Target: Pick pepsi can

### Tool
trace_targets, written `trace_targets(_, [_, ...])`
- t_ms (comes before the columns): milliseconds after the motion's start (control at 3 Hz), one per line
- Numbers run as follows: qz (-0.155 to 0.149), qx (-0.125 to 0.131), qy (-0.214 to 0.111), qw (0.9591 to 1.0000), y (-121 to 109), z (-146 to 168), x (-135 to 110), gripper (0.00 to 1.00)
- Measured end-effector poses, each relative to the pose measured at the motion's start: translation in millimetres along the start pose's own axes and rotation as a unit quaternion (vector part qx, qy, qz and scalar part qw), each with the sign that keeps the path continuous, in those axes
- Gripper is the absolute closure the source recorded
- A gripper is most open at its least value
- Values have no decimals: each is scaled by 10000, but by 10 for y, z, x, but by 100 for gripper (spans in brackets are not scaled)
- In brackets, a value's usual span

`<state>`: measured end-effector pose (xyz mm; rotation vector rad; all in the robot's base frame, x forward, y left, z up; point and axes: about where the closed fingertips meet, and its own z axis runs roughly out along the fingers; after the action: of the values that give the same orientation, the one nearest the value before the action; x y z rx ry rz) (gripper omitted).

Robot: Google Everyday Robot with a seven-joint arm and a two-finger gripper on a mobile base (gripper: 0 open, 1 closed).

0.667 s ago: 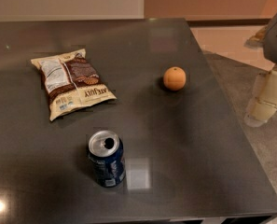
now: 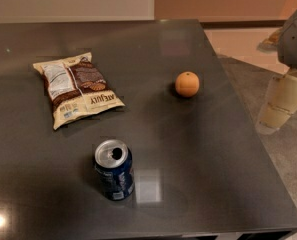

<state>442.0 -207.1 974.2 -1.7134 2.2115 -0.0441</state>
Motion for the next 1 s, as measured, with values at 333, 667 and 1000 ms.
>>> trace_targets(333, [-88, -146, -306, 9994, 54, 85, -195, 0])
trace_targets(667, [-302, -377, -823, 9954, 185, 185, -469, 0])
trace_targets(1000, [-541, -566, -1295, 9885, 337, 292, -758, 0])
